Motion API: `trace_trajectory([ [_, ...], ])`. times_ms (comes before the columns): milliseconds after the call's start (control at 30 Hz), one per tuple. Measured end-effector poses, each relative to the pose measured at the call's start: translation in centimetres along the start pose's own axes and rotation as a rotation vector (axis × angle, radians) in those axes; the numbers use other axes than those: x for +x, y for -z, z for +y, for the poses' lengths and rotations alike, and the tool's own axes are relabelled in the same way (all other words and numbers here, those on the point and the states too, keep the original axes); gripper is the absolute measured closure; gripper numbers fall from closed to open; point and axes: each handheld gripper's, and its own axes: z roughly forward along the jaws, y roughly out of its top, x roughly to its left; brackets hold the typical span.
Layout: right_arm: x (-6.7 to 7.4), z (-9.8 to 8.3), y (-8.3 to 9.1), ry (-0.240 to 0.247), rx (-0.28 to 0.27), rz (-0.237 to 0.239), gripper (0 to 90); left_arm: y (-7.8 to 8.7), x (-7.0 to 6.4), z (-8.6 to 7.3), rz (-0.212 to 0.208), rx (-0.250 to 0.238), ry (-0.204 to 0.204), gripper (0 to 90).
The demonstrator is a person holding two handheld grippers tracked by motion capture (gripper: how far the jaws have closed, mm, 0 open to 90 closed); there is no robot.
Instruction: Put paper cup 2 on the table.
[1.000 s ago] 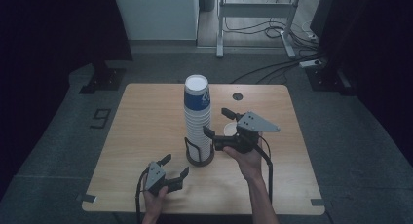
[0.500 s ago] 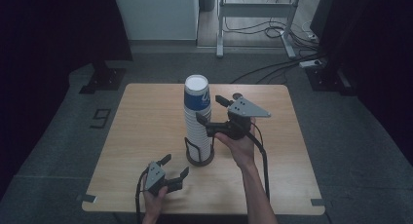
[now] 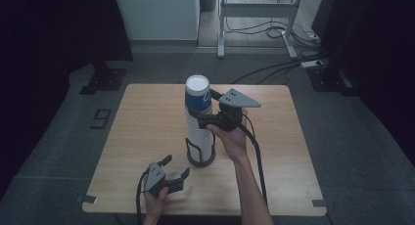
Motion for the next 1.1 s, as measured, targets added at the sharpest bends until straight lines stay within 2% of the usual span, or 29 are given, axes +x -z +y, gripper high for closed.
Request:
trace_trajectory([
  [233,-0.1,0.6,-0.8,0.006,-0.003,0.003,12.7,0.0,0.0,0.0,0.001,-0.005,-0.001,14.8],
  [500,0.0,0.3,-1.7,0.009,0.013,-0.002,15.4,0.0,0.1,0.0,0.0,-0.009,0.0,14.8],
  [633,0.1,0.4,-1.8,0.023,0.007,-0.006,17.8,0.0,0.0,0.0,0.0,-0.009,-0.003,14.9],
  [1100,0.2,0.5,-1.7,0.032,0.016,-0.006,18.2,0.1,0.0,0.0,0.003,-0.011,-0.005,14.9],
])
